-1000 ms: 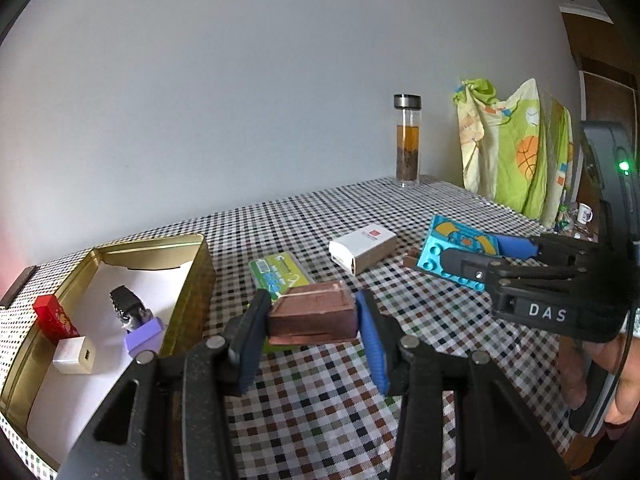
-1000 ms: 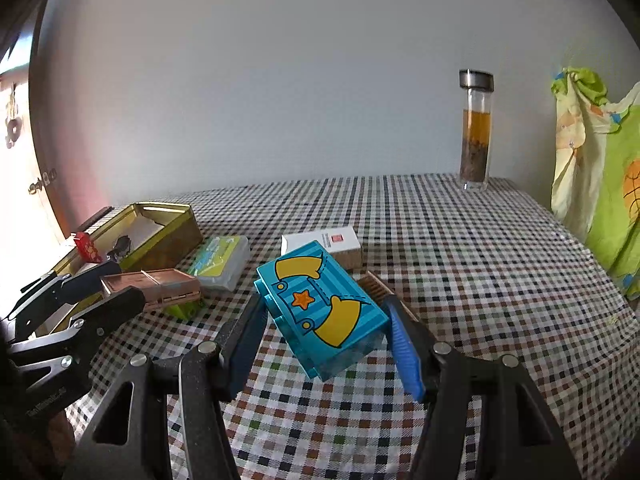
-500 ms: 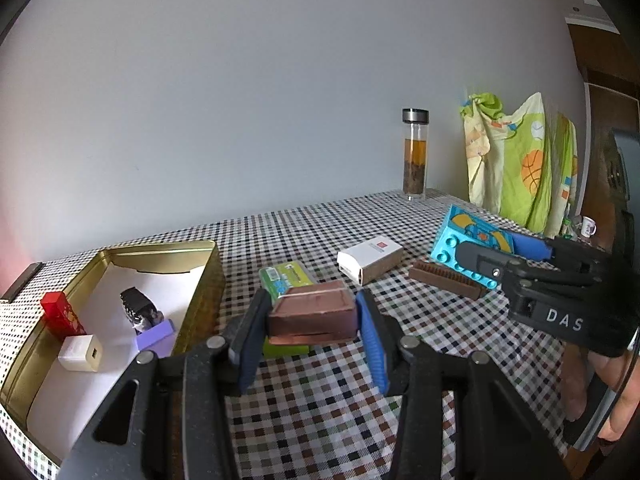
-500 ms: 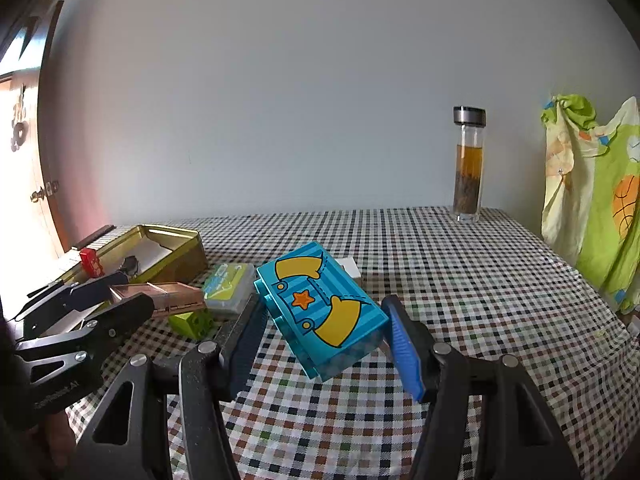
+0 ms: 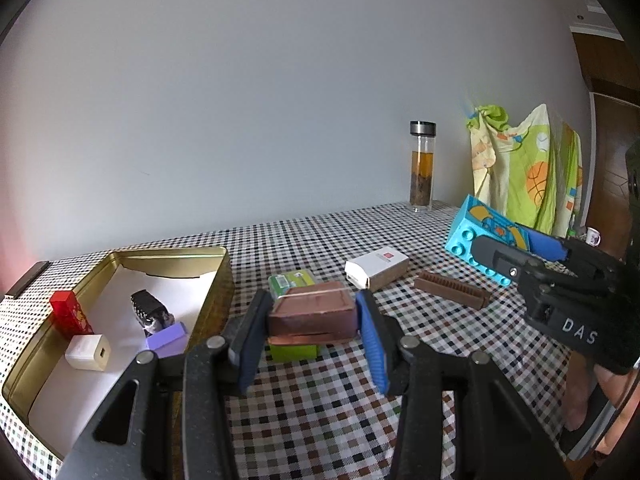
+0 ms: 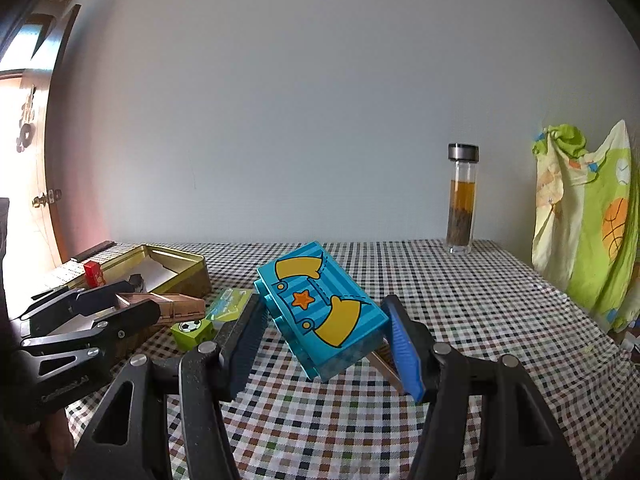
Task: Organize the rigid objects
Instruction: 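Carry the copper box and the blue duplo brick over the gold tin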
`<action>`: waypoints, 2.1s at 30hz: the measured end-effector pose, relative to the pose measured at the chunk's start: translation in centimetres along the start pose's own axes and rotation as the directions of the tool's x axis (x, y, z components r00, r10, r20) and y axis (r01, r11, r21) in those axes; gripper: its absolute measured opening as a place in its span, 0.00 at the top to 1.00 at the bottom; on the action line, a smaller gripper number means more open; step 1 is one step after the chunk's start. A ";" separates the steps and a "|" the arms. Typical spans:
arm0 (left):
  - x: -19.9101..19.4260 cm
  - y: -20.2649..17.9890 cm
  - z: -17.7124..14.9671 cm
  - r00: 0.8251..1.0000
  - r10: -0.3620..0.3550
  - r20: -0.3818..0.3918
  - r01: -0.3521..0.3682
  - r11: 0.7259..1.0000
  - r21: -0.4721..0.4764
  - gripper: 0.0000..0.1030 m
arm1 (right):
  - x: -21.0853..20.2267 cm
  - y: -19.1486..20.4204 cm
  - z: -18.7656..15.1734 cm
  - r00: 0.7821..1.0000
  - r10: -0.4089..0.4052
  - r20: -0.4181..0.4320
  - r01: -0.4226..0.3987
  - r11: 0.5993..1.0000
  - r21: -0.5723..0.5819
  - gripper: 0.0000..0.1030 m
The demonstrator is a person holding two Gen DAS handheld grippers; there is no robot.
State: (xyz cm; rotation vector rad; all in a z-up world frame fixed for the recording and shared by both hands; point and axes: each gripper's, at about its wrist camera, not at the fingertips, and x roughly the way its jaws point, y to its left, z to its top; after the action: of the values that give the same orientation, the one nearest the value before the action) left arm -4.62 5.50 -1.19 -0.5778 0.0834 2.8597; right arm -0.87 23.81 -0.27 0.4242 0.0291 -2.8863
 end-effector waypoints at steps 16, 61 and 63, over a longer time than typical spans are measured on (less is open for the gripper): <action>-1.6 1.6 -0.5 0.999 0.036 0.027 -0.035 0.999 -0.023 0.58 | -0.6 2.5 0.3 0.998 0.052 0.029 -0.051 0.998 -0.028 0.40; -4.5 8.6 -1.9 0.993 0.109 0.044 -0.102 0.987 -0.124 0.58 | 1.2 9.8 0.3 0.973 0.228 -0.015 -0.229 0.972 -0.054 0.40; -4.5 8.9 -2.0 0.993 0.113 0.044 -0.106 0.986 -0.128 0.58 | 1.3 10.0 0.3 0.972 0.234 -0.018 -0.235 0.970 -0.057 0.40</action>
State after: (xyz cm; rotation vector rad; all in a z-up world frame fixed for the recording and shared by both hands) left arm -1.82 -4.25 -1.12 -0.5397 -0.0753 3.0013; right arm 0.04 13.76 -0.18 0.4032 0.0613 -2.6437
